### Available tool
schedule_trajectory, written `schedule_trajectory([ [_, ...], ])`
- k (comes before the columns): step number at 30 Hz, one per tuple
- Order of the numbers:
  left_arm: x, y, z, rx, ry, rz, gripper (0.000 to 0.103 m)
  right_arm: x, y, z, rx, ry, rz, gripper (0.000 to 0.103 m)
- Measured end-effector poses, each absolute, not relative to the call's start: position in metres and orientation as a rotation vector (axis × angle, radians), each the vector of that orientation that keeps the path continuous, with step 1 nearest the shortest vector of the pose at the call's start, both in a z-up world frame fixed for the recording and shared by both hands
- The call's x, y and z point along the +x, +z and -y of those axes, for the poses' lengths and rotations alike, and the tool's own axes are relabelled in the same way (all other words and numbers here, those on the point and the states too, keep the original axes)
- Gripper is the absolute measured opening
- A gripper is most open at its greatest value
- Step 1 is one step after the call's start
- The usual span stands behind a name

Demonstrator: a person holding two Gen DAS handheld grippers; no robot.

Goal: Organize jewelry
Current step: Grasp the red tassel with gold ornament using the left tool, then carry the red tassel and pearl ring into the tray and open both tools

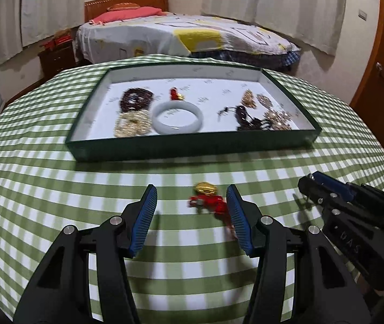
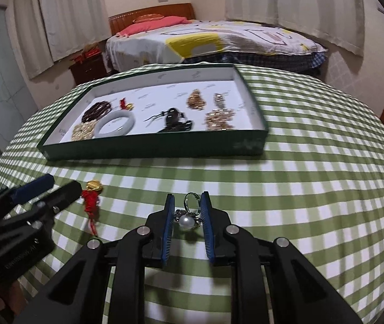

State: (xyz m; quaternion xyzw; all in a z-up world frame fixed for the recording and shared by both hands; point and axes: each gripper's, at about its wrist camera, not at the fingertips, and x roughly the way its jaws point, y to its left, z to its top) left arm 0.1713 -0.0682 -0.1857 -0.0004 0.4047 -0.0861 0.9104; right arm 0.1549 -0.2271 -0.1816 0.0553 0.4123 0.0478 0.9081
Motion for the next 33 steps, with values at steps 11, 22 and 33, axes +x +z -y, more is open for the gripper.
schedule_trajectory([
  [11, 0.180, -0.202, 0.077, 0.004, -0.200, -0.881, 0.031, 0.155, -0.183, 0.231, 0.148, 0.101, -0.849, 0.021],
  [22, 0.176, -0.201, 0.067, -0.045, -0.221, -0.875, 0.013, 0.152, -0.177, 0.227, 0.142, 0.115, -0.832, 0.021],
  [33, 0.169, -0.175, 0.062, -0.038, -0.211, -0.808, 0.012, 0.146, -0.159, 0.223, 0.132, 0.131, -0.782, 0.021],
])
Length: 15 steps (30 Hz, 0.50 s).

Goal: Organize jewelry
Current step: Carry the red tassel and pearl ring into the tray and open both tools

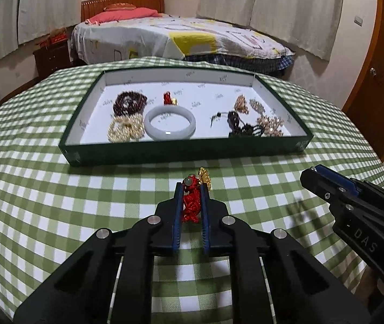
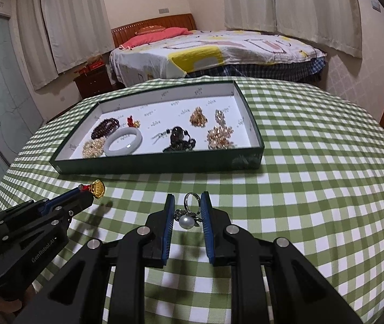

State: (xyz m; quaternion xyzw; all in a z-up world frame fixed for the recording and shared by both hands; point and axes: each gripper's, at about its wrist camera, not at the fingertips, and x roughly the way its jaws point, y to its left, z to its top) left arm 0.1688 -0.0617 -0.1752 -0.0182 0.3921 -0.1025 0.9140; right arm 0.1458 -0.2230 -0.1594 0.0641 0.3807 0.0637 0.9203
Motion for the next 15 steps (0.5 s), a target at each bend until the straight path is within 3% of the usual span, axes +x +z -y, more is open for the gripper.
schedule_trajectory([
  [15, 0.178, -0.112, 0.054, -0.023, -0.189, -0.649, 0.012, 0.157, -0.106, 0.211, 0.086, 0.175, -0.641, 0.021],
])
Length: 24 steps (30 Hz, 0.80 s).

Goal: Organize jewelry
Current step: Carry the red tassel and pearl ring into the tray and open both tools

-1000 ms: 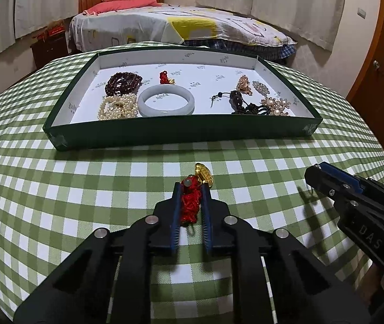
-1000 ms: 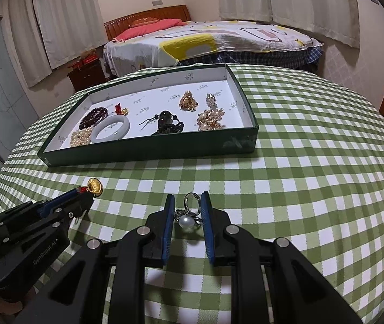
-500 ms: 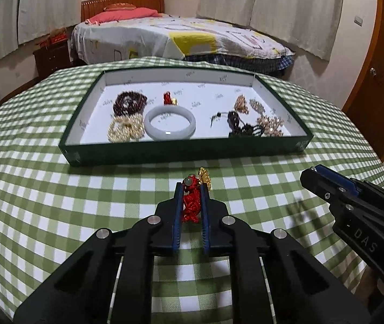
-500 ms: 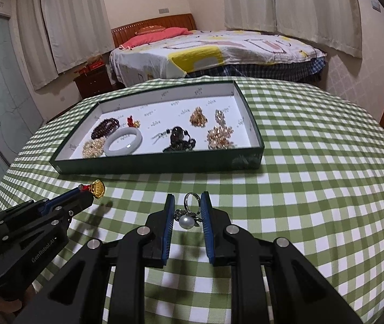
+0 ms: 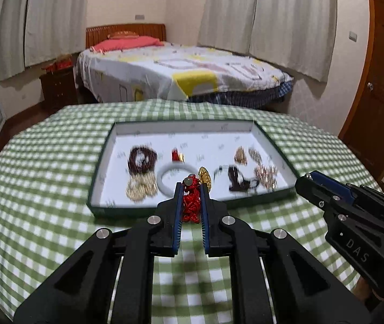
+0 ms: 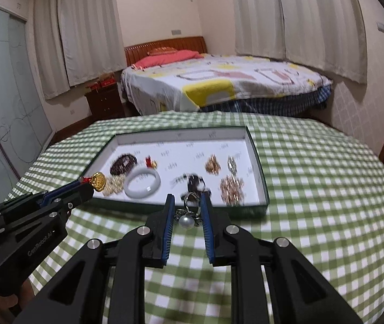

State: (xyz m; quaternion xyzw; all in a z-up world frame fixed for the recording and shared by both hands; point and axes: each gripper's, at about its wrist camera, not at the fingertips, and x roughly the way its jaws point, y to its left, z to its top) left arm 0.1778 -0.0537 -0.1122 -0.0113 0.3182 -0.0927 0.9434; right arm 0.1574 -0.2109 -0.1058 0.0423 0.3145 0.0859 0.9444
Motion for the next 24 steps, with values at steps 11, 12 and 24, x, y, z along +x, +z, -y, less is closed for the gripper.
schedule_trajectory([
  [11, 0.226, -0.081, 0.057, -0.016, -0.170, -0.559, 0.012, 0.205, -0.070, 0.207, 0.059, 0.195, -0.525, 0.021],
  [12, 0.231, -0.081, 0.058, -0.014, -0.169, -0.558, 0.012, 0.210, -0.070, 0.207, 0.059, 0.195, -0.522, 0.021],
  [24, 0.310, -0.111, 0.080, 0.014, -0.143, -0.615, 0.012, 0.284, -0.102, 0.215, 0.042, 0.167, -0.552, 0.021],
])
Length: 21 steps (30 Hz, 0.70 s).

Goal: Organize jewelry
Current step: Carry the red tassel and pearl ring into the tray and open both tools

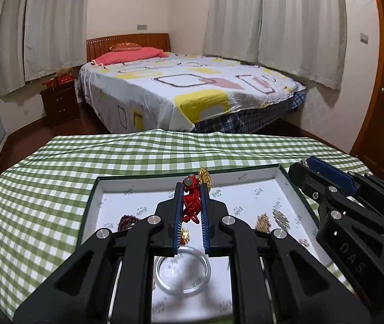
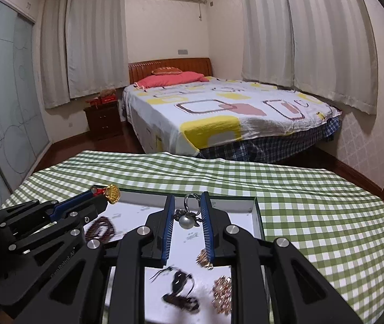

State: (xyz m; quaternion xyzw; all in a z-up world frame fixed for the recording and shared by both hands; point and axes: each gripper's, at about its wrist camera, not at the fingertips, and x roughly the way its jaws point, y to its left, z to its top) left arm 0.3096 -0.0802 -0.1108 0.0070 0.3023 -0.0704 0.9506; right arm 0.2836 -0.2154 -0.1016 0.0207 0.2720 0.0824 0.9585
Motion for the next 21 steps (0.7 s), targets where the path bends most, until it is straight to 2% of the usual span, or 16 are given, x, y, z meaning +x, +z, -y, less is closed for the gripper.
schedule_trajectory([
  [21, 0.394, -0.170, 0.095, 0.038, -0.082, -0.859, 0.012, 0.353, -0.158, 0.226, 0.050, 0.129, -0.770, 0.021],
])
